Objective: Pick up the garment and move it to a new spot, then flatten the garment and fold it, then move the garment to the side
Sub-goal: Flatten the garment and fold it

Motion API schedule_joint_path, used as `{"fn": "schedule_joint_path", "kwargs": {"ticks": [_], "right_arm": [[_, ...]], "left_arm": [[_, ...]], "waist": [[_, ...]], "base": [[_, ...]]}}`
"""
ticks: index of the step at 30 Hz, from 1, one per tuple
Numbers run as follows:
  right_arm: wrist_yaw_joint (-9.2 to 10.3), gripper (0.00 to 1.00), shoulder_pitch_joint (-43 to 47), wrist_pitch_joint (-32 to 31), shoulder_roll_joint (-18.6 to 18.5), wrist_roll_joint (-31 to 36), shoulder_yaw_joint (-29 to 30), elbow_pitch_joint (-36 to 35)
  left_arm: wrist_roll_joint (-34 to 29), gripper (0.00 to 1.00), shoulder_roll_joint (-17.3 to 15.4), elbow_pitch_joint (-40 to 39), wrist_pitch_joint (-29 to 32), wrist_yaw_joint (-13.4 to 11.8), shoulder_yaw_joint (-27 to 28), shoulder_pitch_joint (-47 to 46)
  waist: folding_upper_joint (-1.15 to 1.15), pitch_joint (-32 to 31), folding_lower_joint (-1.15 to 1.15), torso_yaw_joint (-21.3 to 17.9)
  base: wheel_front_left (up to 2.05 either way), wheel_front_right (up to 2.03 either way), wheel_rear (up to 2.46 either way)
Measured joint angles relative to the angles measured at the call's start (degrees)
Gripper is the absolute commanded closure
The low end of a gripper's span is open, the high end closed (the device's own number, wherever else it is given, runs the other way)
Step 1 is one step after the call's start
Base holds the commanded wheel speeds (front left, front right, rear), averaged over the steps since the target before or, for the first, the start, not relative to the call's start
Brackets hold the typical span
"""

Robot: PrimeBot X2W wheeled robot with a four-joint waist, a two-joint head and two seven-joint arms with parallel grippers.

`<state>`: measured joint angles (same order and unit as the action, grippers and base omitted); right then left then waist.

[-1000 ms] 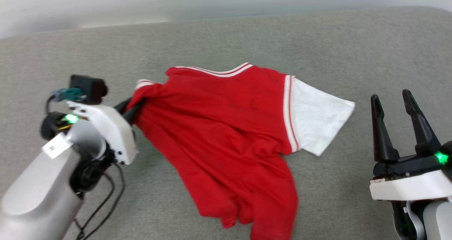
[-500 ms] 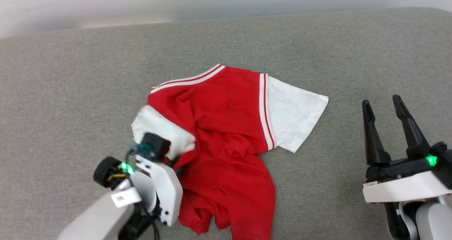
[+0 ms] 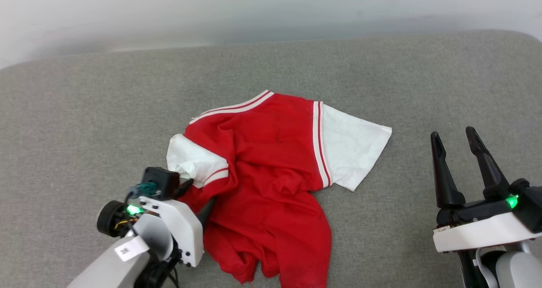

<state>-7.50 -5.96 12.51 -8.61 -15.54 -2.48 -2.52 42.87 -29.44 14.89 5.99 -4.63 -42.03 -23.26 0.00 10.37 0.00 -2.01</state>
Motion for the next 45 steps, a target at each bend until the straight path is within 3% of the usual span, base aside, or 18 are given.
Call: {"fn": "schedule_joint_path", "kwargs": {"ticks": [10, 13, 15, 19, 22, 27, 36, 45], "right_arm": [[-0.01, 0.0, 2.13, -1.46, -0.46, -0.52, 0.57, -0.43], [0.0, 0.0, 2.83, -2.01, -0.58, -0.66, 0.66, -0.7], [-0.01, 0.0, 3.41, -2.46, -0.69, -0.76, 0.63, -0.89], [0.0, 0.0, 4.0, -3.16, -0.9, -1.05, 0.14, -0.96], [-0.01, 0.0, 4.69, -3.5, -1.08, -1.04, 0.01, -1.03], [0.0, 0.0, 4.83, -7.51, -2.38, -1.82, -2.03, -1.36], [-0.01, 0.0, -1.94, -30.45, -12.69, -4.71, -15.73, -2.37], [-0.02, 0.0, -12.92, -50.78, -16.04, -11.27, -25.99, 4.6]], "left_arm": [[0.92, 0.0, -3.77, -8.64, -14.9, -4.52, 9.18, 5.12], [-0.93, 0.0, -4.75, -11.51, -19.59, -4.47, 11.22, 7.33], [-5.89, 0.0, -6.08, -12.92, -20.59, -4.98, 11.34, 8.67], [-10.05, 0.0, -2.32, -17.33, -20.91, -5.67, 15.78, 12.96], [-13.66, 0.0, 1.24, -20.59, -20.98, -4.58, 19.6, 16.39], [-18.27, 0.0, 5.77, -22.14, -21.05, -0.57, 23.42, 19.81], [-22.84, 0.0, 11.03, -21.42, -21.06, 5.31, 27.8, 19.33], [-25.39, 0.0, 15.57, -19.15, -21.06, 9.21, 28.88, 18.78]], "waist": [[0.0, -4.69, 0.0, 2.8], [0.0, -5.57, -0.01, 3.83], [0.0, -5.97, 0.0, 4.44], [0.0, -6.36, -0.01, 5.28], [0.0, -6.22, -0.01, 5.7], [0.0, -5.21, -0.01, 6.65], [0.0, -2.09, -0.01, 9.59], [0.0, 0.79, 0.0, 13.95]], "base": [[0.0, 0.0, 0.0], [0.0, 0.0, 0.0], [0.0, 0.0, 0.0], [0.0, 0.0, 0.0], [0.0, 0.0, 0.0], [0.0, 0.0, 0.0], [0.0, 0.0, 0.0], [0.0, 0.0, 0.0]]}}
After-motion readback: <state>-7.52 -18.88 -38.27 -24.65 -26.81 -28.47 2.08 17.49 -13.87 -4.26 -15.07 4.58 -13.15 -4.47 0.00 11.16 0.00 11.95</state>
